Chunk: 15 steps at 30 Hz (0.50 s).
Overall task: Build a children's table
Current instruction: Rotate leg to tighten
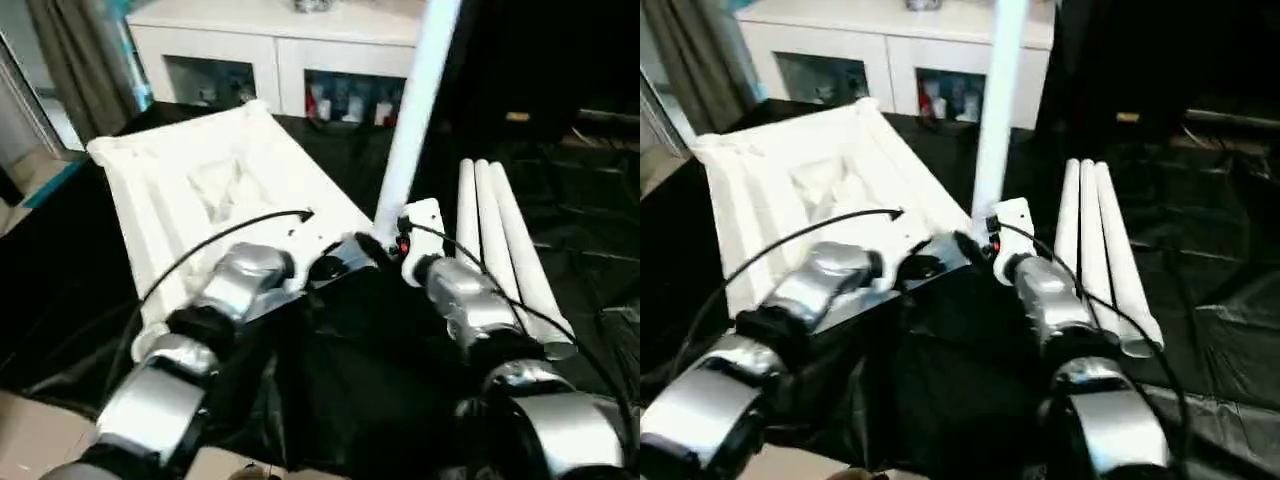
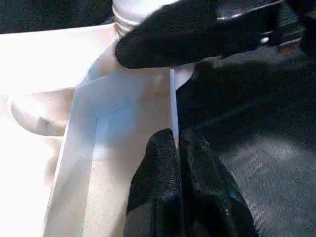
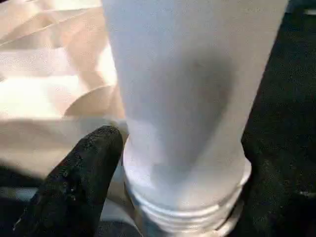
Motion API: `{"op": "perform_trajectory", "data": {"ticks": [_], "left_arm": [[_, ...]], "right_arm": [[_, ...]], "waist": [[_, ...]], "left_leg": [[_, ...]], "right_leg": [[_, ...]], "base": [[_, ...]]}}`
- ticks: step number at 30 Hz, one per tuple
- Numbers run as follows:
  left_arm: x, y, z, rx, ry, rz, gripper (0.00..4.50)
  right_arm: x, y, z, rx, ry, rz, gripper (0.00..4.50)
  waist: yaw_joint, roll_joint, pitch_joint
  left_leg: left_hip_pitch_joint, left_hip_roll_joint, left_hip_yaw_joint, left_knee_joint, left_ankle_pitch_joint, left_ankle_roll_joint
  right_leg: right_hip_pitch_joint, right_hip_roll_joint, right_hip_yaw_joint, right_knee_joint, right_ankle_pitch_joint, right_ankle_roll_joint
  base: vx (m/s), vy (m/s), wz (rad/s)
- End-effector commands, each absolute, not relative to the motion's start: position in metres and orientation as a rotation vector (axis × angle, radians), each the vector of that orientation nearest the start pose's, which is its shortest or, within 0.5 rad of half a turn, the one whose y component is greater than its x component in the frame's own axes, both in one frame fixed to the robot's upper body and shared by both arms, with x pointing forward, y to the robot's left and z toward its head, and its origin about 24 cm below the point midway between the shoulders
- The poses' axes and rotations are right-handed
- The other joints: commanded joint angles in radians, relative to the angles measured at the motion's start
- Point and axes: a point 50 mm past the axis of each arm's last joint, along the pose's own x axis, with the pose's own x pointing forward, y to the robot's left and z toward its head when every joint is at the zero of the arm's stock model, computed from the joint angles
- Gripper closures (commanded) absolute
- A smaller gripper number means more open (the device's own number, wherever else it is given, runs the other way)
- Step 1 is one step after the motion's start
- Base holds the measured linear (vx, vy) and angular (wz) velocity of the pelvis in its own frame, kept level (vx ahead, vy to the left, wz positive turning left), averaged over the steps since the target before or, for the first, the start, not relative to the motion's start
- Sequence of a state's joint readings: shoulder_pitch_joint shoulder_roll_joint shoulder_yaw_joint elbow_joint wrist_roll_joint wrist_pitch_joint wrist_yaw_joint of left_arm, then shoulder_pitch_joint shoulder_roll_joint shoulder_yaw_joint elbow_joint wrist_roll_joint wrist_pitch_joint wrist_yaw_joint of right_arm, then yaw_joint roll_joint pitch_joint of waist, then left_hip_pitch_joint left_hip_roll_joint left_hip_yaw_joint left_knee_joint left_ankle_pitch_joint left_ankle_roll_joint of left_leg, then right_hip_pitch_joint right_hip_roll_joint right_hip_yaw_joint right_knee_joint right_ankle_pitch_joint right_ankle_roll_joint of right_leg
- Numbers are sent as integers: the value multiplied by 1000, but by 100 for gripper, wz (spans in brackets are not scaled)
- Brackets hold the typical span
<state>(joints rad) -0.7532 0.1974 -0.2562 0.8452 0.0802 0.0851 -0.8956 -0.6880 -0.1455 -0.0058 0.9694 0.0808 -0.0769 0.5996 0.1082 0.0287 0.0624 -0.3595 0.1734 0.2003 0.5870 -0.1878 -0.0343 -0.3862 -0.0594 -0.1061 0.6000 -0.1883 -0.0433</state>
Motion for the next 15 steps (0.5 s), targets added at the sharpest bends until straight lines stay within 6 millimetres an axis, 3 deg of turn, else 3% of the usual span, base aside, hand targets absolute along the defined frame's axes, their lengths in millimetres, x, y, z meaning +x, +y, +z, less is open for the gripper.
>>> {"op": "perform_trajectory", "data": {"ticks": [1,3,4,8,12,15], "left_arm": [[336,92,49,370,397,-1242,450],[333,100,48,375,411,-1274,450],[329,110,49,381,415,-1320,450],[324,124,49,384,458,-1361,450],[322,134,51,387,465,-1360,450],[322,135,51,389,466,-1356,450]], "right_arm": [[347,-121,37,-64,237,794,82],[344,-128,38,-92,230,842,82],[343,-136,42,-115,225,878,82],[342,-142,45,-132,229,933,82],[339,-143,49,-116,231,1020,82],[338,-142,50,-107,231,1040,115]], "waist": [[10,-7,-73],[12,-2,-77],[13,1,-80],[12,-1,-81],[16,-2,-77],[22,-3,-76]], "left_leg": [[1,78,-36,-59,-133,95],[5,82,-37,-58,-129,90],[3,84,-39,-57,-113,93],[-4,82,-37,-53,-102,103],[-2,82,-36,-53,-124,97],[0,83,-37,-54,-133,85]], "right_leg": [[51,-122,72,-71,-180,-195],[47,-121,71,-66,-156,-209],[46,-119,69,-57,-109,-219],[45,-120,71,-50,-58,-238],[43,-119,70,-57,-109,-229],[41,-120,72,-60,-153,-216]], "base": [[0,0,0],[0,0,0],[0,0,0],[0,0,0],[0,0,0],[0,0,0]]}}
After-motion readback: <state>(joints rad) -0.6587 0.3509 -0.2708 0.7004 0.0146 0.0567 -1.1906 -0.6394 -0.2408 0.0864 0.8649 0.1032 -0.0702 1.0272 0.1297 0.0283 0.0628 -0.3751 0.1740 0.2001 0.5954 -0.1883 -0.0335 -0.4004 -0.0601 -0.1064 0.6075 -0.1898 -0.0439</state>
